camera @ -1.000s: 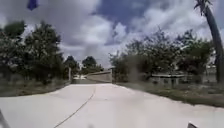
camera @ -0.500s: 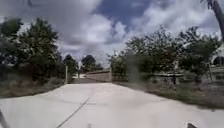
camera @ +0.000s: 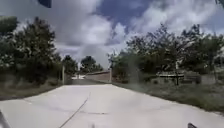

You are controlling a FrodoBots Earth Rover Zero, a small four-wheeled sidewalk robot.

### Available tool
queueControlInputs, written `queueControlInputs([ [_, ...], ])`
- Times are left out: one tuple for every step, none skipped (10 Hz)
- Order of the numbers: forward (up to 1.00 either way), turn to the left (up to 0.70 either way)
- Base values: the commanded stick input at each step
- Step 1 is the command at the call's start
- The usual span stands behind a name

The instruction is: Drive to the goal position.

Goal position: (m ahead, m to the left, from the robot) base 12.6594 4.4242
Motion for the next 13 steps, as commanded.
queueControlInputs([
  [0.69,0.01],
  [0.69,0.01],
  [0.69,0.01],
  [0.69,0.01],
  [0.69,0.01],
  [0.69,0.01],
  [0.69,0.01],
  [0.69,0.01],
  [0.69,0.06],
  [0.69,0.14],
  [0.69,0.14],
  [0.69,0.14],
  [0.69,0.14],
])
